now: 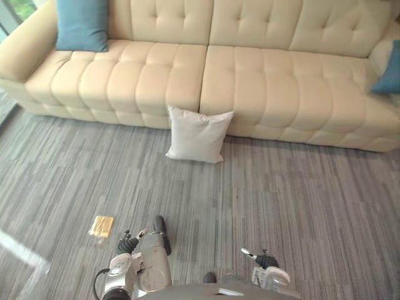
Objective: Pick up cushions and gather them together orderly.
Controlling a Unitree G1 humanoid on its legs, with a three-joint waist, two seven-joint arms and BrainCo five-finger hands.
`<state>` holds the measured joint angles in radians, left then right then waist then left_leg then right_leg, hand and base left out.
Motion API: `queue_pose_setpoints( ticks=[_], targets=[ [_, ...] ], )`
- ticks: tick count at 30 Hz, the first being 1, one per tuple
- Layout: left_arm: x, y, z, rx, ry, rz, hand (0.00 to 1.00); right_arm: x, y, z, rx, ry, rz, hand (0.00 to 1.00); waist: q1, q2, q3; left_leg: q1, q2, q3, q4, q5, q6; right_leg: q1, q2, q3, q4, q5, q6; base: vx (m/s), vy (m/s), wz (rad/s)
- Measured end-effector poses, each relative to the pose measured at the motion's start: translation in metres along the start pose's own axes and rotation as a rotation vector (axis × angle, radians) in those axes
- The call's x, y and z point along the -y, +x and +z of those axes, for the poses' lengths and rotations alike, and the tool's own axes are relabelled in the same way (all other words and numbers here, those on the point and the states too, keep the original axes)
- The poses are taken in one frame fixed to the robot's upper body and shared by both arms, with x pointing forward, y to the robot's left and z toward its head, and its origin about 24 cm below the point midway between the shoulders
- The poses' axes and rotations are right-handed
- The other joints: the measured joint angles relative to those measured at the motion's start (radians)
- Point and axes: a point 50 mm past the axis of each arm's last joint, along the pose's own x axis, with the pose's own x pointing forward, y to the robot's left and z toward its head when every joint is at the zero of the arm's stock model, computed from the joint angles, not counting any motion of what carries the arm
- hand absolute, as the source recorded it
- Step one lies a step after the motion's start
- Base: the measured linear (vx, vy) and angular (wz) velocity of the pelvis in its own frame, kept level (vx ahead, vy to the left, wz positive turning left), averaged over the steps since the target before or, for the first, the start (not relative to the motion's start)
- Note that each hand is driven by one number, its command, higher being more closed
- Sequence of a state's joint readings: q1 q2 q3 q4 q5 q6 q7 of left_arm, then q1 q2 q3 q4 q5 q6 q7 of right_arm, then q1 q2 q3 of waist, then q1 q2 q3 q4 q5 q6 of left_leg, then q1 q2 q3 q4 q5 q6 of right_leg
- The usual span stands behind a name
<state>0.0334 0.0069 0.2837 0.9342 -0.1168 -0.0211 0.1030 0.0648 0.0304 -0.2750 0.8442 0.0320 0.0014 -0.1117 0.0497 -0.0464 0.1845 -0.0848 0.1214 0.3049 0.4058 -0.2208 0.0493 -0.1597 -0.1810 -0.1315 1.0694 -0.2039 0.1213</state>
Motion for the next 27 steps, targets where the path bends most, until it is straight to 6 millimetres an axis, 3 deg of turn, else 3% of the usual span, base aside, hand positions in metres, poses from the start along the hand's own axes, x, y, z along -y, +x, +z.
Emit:
queue_pose_setpoints(
  ticks=[3, 6, 7, 8, 9, 10, 11, 12, 14, 15, 16, 18, 20, 21, 24, 25, 27],
  targets=[
    [0.003, 0.001, 0.002, 0.006, 0.009, -0.011, 0.0, -0.005, 0.0, 0.003, 0.015, 0.004, 0.014, 0.0, -0.004, -0.009, -0.002, 0.094, 0.0, 0.006, -0.063, -0.044, -0.024, -0.114, -0.005, -0.065, -0.051, -0.021, -0.026, 0.32, 0.003, -0.05],
    [0.003, 0.0, -0.004, -0.02, 0.01, -0.012, 0.0, -0.002, 0.002, 0.007, 0.024, -0.004, 0.007, 0.0, -0.024, 0.0, 0.0, 0.195, 0.003, 0.024, -0.141, -0.053, -0.05, -0.16, 0.031, -0.143, -0.364, -0.034, -0.053, 0.41, -0.136, -0.08],
    [0.005, 0.0, -0.005, -0.028, 0.013, -0.015, 0.0, 0.0, 0.002, 0.007, 0.02, 0.001, 0.002, 0.0, -0.036, 0.0, 0.001, 0.229, 0.004, 0.018, -0.166, -0.067, -0.076, -0.159, 0.055, -0.153, -0.564, 0.012, -0.073, 0.2, -0.094, 0.14],
    [0.005, 0.0, -0.006, -0.03, 0.016, -0.016, 0.0, 0.0, 0.002, 0.007, 0.018, 0.001, 0.0, 0.0, -0.038, 0.0, 0.001, 0.235, 0.004, 0.014, -0.168, -0.072, -0.084, -0.158, 0.06, -0.152, -0.602, 0.027, -0.075, 0.31, -0.153, 0.31],
    [0.006, 0.0, -0.006, -0.032, 0.027, -0.02, 0.0, 0.005, 0.001, 0.002, 0.005, -0.001, -0.01, 0.0, -0.044, 0.001, 0.001, 0.261, 0.004, -0.008, -0.168, -0.1, -0.108, -0.149, 0.07, -0.128, -0.712, 0.107, -0.084, 0.49, -0.248, 0.48],
    [0.008, -0.001, -0.012, -0.051, 0.035, -0.027, 0.0, 0.01, 0.0, -0.002, -0.005, 0.014, -0.027, 0.0, -0.051, 0.007, -0.001, 0.288, 0.014, -0.05, -0.172, -0.123, -0.122, -0.123, 0.083, -0.129, -0.697, 0.189, -0.129, 0.58, -0.286, 0.58],
    [0.012, -0.001, -0.014, -0.06, 0.044, -0.039, 0.0, 0.015, 0.001, 0.002, 0.006, 0.004, -0.037, 0.0, -0.05, 0.038, 0.001, 0.3, 0.028, -0.075, -0.18, -0.12, -0.125, -0.12, 0.087, -0.151, -0.657, 0.144, -0.12, 0.58, -0.292, 0.62],
    [0.021, -0.003, -0.015, -0.061, 0.038, -0.069, 0.0, 0.02, 0.002, 0.005, 0.012, 0.005, -0.05, 0.0, -0.052, 0.059, -0.002, 0.298, 0.037, -0.107, -0.167, -0.106, -0.134, -0.121, 0.085, -0.17, -0.618, 0.094, -0.134, 0.35, -0.185, 0.52],
    [0.03, -0.004, -0.015, -0.056, 0.04, -0.089, 0.0, 0.023, 0.003, 0.007, 0.019, 0.01, -0.058, 0.0, -0.055, 0.083, 0.0, 0.242, 0.067, -0.156, -0.034, -0.097, -0.148, -0.097, 0.084, -0.209, -0.593, 0.039, -0.14, 0.37, -0.225, 0.62],
    [0.031, -0.003, -0.013, -0.052, 0.035, -0.092, 0.0, 0.021, 0.003, 0.007, 0.02, 0.007, -0.054, 0.0, -0.06, 0.092, 0.004, 0.153, 0.095, -0.199, 0.162, -0.07, -0.194, -0.055, 0.085, -0.236, -0.598, 0.021, -0.155, 0.45, -0.222, 0.51],
    [0.028, -0.002, -0.008, -0.032, 0.015, -0.08, 0.0, 0.022, 0.003, 0.007, 0.015, 0.004, -0.055, 0.0, -0.043, 0.091, 0.005, 0.056, 0.128, -0.219, 0.428, -0.034, -0.249, 0.005, 0.1, -0.241, -0.615, 0.002, -0.169, 0.36, -0.133, 0.26],
    [0.025, -0.003, -0.007, -0.023, 0.001, -0.066, 0.0, 0.021, 0.003, 0.005, 0.011, -0.003, -0.051, 0.0, -0.033, 0.088, 0.008, -0.011, 0.164, -0.181, 0.572, -0.034, -0.234, 0.07, 0.121, -0.232, -0.662, -0.001, -0.173, 0.35, -0.069, -0.29],
    [0.025, -0.002, -0.002, -0.004, 0.0, -0.068, 0.0, 0.02, 0.002, 0.004, 0.005, -0.008, -0.048, 0.0, -0.032, 0.086, 0.009, -0.085, 0.187, -0.106, 0.562, -0.05, -0.178, 0.123, 0.125, -0.205, -0.718, 0.003, -0.165, 0.3, 0.022, -0.41],
    [0.025, -0.002, -0.002, -0.001, -0.001, -0.069, 0.0, 0.021, 0.002, 0.003, 0.002, -0.004, -0.051, 0.0, -0.03, 0.086, 0.009, -0.097, 0.19, -0.09, 0.524, -0.056, -0.168, 0.133, 0.123, -0.204, -0.73, 0.008, -0.158, 0.28, 0.123, -0.33],
    [0.027, -0.002, -0.001, 0.001, 0.002, -0.074, 0.0, 0.025, 0.001, -0.002, -0.019, 0.015, -0.069, 0.0, -0.025, 0.086, 0.009, -0.1, 0.178, -0.047, 0.214, -0.034, -0.128, 0.174, 0.11, -0.202, -0.758, 0.021, -0.133, 0.22, 0.175, -0.11],
    [0.032, -0.003, -0.003, -0.006, 0.0, -0.085, 0.0, 0.025, 0.001, -0.003, -0.024, 0.015, -0.07, 0.0, -0.02, 0.093, -0.005, -0.079, 0.152, -0.055, 0.045, 0.041, -0.156, 0.172, 0.116, -0.186, -0.757, 0.015, -0.099, 0.24, 0.223, 0.06],
    [0.022, 0.0, 0.004, 0.013, 0.031, -0.067, 0.0, 0.011, -0.001, -0.006, -0.035, 0.03, -0.038, 0.0, -0.025, 0.023, -0.008, -0.051, 0.083, -0.034, -0.033, 0.073, -0.136, 0.165, 0.072, -0.131, -0.793, 0.029, -0.076, 0.18, 0.183, 0.13]
  ],
)
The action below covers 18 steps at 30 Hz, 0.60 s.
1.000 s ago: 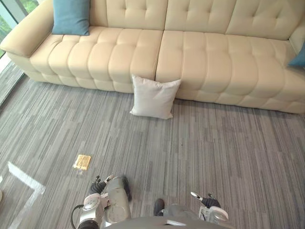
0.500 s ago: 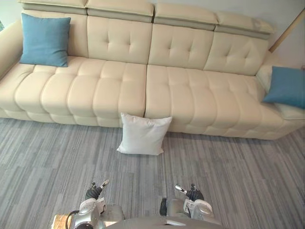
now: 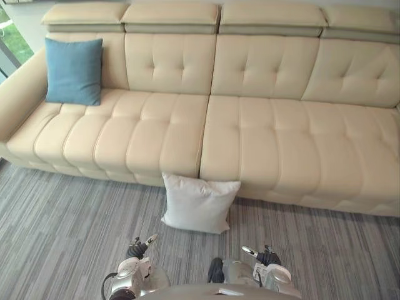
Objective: Pick up cushions and gather them together orderly.
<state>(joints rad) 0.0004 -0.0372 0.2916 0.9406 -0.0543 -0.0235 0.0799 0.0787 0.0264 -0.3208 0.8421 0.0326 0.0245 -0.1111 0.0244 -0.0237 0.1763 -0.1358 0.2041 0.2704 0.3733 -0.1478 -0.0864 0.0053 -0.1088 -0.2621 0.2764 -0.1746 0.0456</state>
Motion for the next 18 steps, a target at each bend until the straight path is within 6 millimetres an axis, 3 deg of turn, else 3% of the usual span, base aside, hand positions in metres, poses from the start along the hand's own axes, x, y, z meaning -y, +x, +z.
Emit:
queue_pose_setpoints(
  ticks=[2, 5, 14, 18],
  targets=[
    [-0.005, 0.001, -0.001, -0.006, 0.008, 0.011, 0.0, -0.003, 0.0, 0.0, -0.002, 0.003, 0.008, 0.0, 0.002, -0.011, -0.007, 0.009, -0.016, 0.01, -0.005, 0.0, 0.0, 0.01, -0.015, 0.013, -0.019, 0.021, 0.006, 0.11, 0.155, -0.03],
    [-0.008, 0.0, -0.004, -0.022, 0.013, 0.019, 0.0, -0.007, 0.0, 0.003, 0.007, 0.004, 0.016, 0.0, 0.006, -0.006, -0.008, 0.039, -0.026, 0.042, -0.038, 0.0, 0.0, 0.011, -0.02, 0.05, -0.047, 0.057, 0.012, 0.02, 0.101, -0.25],
    [-0.009, 0.001, -0.005, -0.031, 0.078, 0.013, 0.0, -0.016, 0.002, 0.013, 0.045, -0.107, 0.053, 0.0, 0.001, -0.003, -0.011, 0.039, -0.056, 0.088, -0.12, 0.051, 0.013, -0.033, -0.036, 0.092, -0.111, 0.079, 0.049, -0.07, -0.003, -0.17],
    [0.012, 0.009, 0.032, 0.076, 0.121, -0.006, 0.0, -0.035, 0.009, 0.067, 0.206, -0.223, 0.066, 0.0, 0.001, 0.02, 0.023, -0.179, -0.01, 0.071, 0.016, 0.037, 0.034, -0.233, -0.017, 0.103, -0.004, 0.082, 0.044, -0.21, 0.008, -0.05]
  ],
)
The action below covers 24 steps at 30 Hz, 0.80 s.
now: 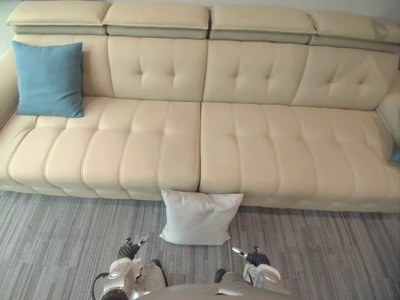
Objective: Pick up cushions and gather them together orderly.
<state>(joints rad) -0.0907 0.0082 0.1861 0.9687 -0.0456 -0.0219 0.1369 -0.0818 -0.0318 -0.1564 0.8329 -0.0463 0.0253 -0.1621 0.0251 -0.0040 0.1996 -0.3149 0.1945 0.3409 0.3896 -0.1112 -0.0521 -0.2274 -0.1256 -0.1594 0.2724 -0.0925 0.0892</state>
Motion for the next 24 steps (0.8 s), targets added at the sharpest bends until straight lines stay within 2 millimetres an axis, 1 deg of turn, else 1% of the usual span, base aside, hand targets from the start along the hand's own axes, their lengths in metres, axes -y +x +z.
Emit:
queue_pose_setpoints(
  ticks=[1, 3, 4, 6, 8, 9, 10, 11, 12, 13, 14, 15, 16, 18, 19, 20, 21, 22, 23, 24],
  targets=[
    [0.004, 0.003, 0.02, 0.057, -0.012, 0.007, 0.0, -0.002, 0.005, 0.025, 0.075, 0.0, -0.005, 0.0, 0.0, 0.0, 0.034, -0.06, 0.013, -0.007, 0.044, -0.005, 0.008, -0.06, 0.007, 0.01, 0.046, 0.0, -0.001, -0.2, 0.059, -0.06],
    [0.006, 0.007, 0.043, 0.124, -0.023, 0.018, 0.0, 0.0, 0.007, 0.059, 0.188, -0.002, -0.026, 0.0, 0.003, 0.002, 0.094, -0.109, 0.028, -0.008, 0.095, -0.017, 0.019, -0.114, 0.007, 0.018, 0.102, -0.005, -0.005, -0.21, 0.08, -0.13],
    [0.003, 0.008, 0.059, 0.173, -0.026, 0.036, 0.0, 0.0, 0.007, 0.083, 0.266, 0.004, -0.04, 0.0, 0.003, 0.001, 0.111, -0.157, 0.038, -0.006, 0.134, -0.031, 0.025, -0.172, 0.006, 0.035, 0.15, -0.016, -0.007, -0.27, 0.108, -0.17],
    [-0.001, 0.007, 0.086, 0.267, -0.037, 0.055, 0.0, 0.004, 0.006, 0.116, 0.369, 0.004, -0.065, 0.0, 0.002, 0.003, 0.145, -0.225, 0.043, -0.004, 0.188, -0.048, 0.029, -0.259, -0.008, 0.046, 0.227, -0.036, -0.006, -0.22, 0.07, -0.1],
    [-0.008, 0.006, 0.113, 0.355, -0.085, 0.073, 0.0, 0.007, 0.004, 0.144, 0.454, 0.012, -0.088, 0.0, 0.004, 0.004, 0.169, -0.321, 0.05, -0.004, 0.237, -0.056, 0.04, -0.371, -0.011, 0.067, 0.296, -0.052, -0.016, -0.16, 0.003, -0.08],
    [-0.011, 0.005, 0.119, 0.373, -0.106, 0.081, 0.0, 0.007, 0.003, 0.151, 0.471, 0.015, -0.095, 0.0, 0.004, 0.005, 0.172, -0.354, 0.055, -0.006, 0.254, -0.057, 0.042, -0.405, -0.011, 0.068, 0.312, -0.053, -0.017, -0.15, -0.017, -0.1],
    [-0.014, 0.004, 0.133, 0.408, -0.162, 0.095, 0.0, 0.008, 0.001, 0.166, 0.508, 0.035, -0.107, 0.0, 0.005, 0.01, 0.184, -0.424, 0.067, -0.013, 0.286, -0.059, 0.044, -0.474, -0.008, 0.068, 0.345, -0.054, -0.019, -0.13, -0.026, -0.06],
    [-0.015, 0.003, 0.146, 0.437, -0.21, 0.095, 0.0, 0.009, -0.002, 0.18, 0.551, 0.064, -0.11, 0.0, 0.007, 0.012, 0.196, -0.478, 0.069, -0.018, 0.306, -0.059, 0.045, -0.53, -0.01, 0.07, 0.377, -0.06, -0.022, -0.12, -0.03, 0.02],
    [-0.015, 0.002, 0.157, 0.462, -0.237, 0.093, 0.0, 0.011, -0.004, 0.189, 0.574, 0.076, -0.123, 0.0, 0.006, 0.012, 0.21, -0.516, 0.07, -0.024, 0.324, -0.058, 0.045, -0.569, -0.013, 0.07, 0.403, -0.065, -0.023, -0.1, -0.033, 0.11],
    [-0.016, -0.001, 0.173, 0.501, -0.282, 0.092, 0.0, 0.015, -0.007, 0.204, 0.605, 0.117, -0.146, 0.0, 0.004, 0.014, 0.233, -0.576, 0.071, -0.036, 0.352, -0.057, 0.048, -0.629, -0.018, 0.07, 0.444, -0.075, -0.027, -0.07, -0.023, 0.13],
    [-0.016, -0.003, 0.182, 0.524, -0.3, 0.093, 0.0, 0.016, -0.008, 0.212, 0.623, 0.129, -0.153, 0.0, 0.003, 0.014, 0.235, -0.616, 0.073, -0.042, 0.369, -0.056, 0.051, -0.67, -0.023, 0.069, 0.467, -0.081, -0.03, -0.07, -0.02, 0.15],
    [-0.015, -0.008, 0.204, 0.578, -0.322, 0.079, 0.0, 0.023, -0.013, 0.232, 0.676, 0.133, -0.172, 0.0, 0.006, 0.014, 0.252, -0.695, 0.076, -0.05, 0.403, -0.053, 0.054, -0.751, -0.029, 0.069, 0.52, -0.092, -0.033, -0.05, -0.021, 0.15],
    [-0.015, -0.012, 0.22, 0.622, -0.333, 0.071, 0.0, 0.028, -0.019, 0.25, 0.724, 0.145, -0.193, 0.0, 0.005, 0.015, 0.279, -0.731, 0.077, -0.055, 0.427, -0.045, 0.065, -0.789, -0.034, 0.07, 0.555, -0.093, -0.028, -0.05, -0.032, 0.16],
    [-0.021, -0.033, 0.265, 0.776, -0.357, 0.071, 0.0, 0.042, -0.047, 0.303, 0.901, 0.18, -0.236, 0.0, 0.005, 0.015, 0.314, -0.853, 0.086, -0.068, 0.485, -0.043, 0.069, -0.914, -0.044, 0.071, 0.631, -0.108, -0.035, -0.05, -0.038, 0.08],
    [-0.022, -0.036, 0.27, 0.79, -0.359, 0.072, 0.0, 0.043, -0.05, 0.308, 0.919, 0.183, -0.239, 0.0, 0.005, 0.016, 0.316, -0.864, 0.087, -0.068, 0.489, -0.042, 0.07, -0.927, -0.044, 0.071, 0.637, -0.108, -0.036, -0.04, -0.029, 0.04],
    [-0.025, -0.046, 0.287, 0.851, -0.362, 0.072, 0.0, 0.048, -0.062, 0.326, 0.982, 0.189, -0.255, 0.0, 0.006, 0.015, 0.323, -0.911, 0.093, -0.069, 0.506, -0.039, 0.074, -0.976, -0.044, 0.074, 0.661, -0.111, -0.036, -0.05, -0.032, 0.02],
    [-0.027, -0.058, 0.306, 0.922, -0.364, 0.074, 0.0, 0.053, -0.079, 0.35, 1.059, 0.204, -0.277, 0.0, 0.01, 0.013, 0.333, -0.96, 0.097, -0.07, 0.522, -0.037, 0.077, -1.031, -0.044, 0.08, 0.688, -0.114, -0.037, -0.06, -0.038, 0.02],
    [-0.027, -0.07, 0.319, 0.978, -0.368, 0.072, 0.0, 0.055, -0.092, 0.367, 1.115, 0.209, -0.289, 0.0, 0.012, 0.014, 0.334, -0.997, 0.098, -0.07, 0.532, -0.034, 0.082, -1.073, -0.044, 0.087, 0.706, -0.115, -0.038, -0.05, -0.03, 0.01],
    [-0.028, -0.074, 0.324, 0.999, -0.368, 0.071, 0.0, 0.055, -0.096, 0.372, 1.133, 0.208, -0.29, 0.0, 0.013, 0.013, 0.335, -1.009, 0.098, -0.07, 0.536, -0.033, 0.083, -1.088, -0.044, 0.088, 0.712, -0.115, -0.039, -0.05, -0.025, 0.03],
    [-0.026, -0.084, 0.335, 1.045, -0.367, 0.065, 0.0, 0.054, -0.107, 0.384, 1.178, 0.203, -0.29, 0.0, 0.016, 0.014, 0.337, -1.035, 0.099, -0.07, 0.539, -0.028, 0.084, -1.117, -0.045, 0.09, 0.722, -0.115, -0.039, -0.06, -0.025, 0.05]
  ],
)
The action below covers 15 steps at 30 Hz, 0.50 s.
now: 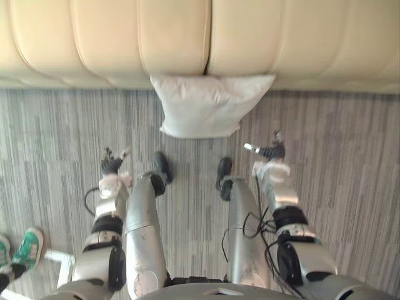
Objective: Pick up cushions and gather them together orderly.
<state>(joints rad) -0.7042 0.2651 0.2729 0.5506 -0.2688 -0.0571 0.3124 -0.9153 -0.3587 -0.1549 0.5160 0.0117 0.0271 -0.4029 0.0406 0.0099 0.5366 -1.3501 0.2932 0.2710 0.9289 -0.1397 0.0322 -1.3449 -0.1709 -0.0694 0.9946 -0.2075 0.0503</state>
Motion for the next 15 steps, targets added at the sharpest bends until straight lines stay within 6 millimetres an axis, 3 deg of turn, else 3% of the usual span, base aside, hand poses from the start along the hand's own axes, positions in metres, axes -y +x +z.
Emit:
queue_pose_setpoints(
  ticks=[5, 6, 8, 9, 15],
  targets=[
    [0.048, 0.007, 0.056, 0.184, -0.016, -0.118, 0.0, -0.022, 0.012, 0.054, 0.144, 0.032, 0.014, 0.0, 0.006, 0.0, 0.001, -0.115, -0.004, -0.019, -0.002, 0.03, 0.0, -0.109, -0.005, -0.014, 0.023, 0.001, -0.002, -0.06, -0.011, 0.08],
    [0.056, 0.007, 0.063, 0.205, -0.017, -0.139, 0.0, -0.025, 0.013, 0.062, 0.164, 0.037, 0.009, 1.0, 0.005, 0.0, 0.001, -0.128, -0.005, -0.021, -0.004, 0.035, -0.001, -0.124, -0.007, -0.017, 0.026, 0.002, -0.003, -0.04, 0.005, 0.1],
    [0.076, 0.005, 0.079, 0.26, -0.001, -0.194, 0.0, -0.033, 0.014, 0.077, 0.197, 0.034, 0.018, 1.0, 0.004, 0.001, 0.002, -0.149, -0.009, -0.023, -0.007, 0.043, -0.001, -0.148, -0.013, -0.021, 0.036, 0.002, -0.004, -0.04, 0.007, 0.1],
    [0.086, 0.003, 0.086, 0.286, 0.012, -0.219, 1.0, -0.037, 0.014, 0.084, 0.21, 0.04, 0.017, 1.0, 0.0, 0.001, 0.002, -0.155, -0.009, -0.022, -0.008, 0.045, -0.002, -0.157, -0.014, -0.021, 0.038, 0.001, -0.005, -0.04, 0.009, 0.06],
    [0.132, -0.016, 0.123, 0.437, 0.032, -0.343, 1.0, -0.052, 0.009, 0.098, 0.237, 0.076, 0.011, 1.0, -0.018, 0.001, 0.002, -0.167, -0.016, -0.024, -0.043, 0.072, -0.009, -0.178, -0.013, -0.028, 0.029, 0.009, -0.018, -0.03, 0.005, 0.04]
  ],
)
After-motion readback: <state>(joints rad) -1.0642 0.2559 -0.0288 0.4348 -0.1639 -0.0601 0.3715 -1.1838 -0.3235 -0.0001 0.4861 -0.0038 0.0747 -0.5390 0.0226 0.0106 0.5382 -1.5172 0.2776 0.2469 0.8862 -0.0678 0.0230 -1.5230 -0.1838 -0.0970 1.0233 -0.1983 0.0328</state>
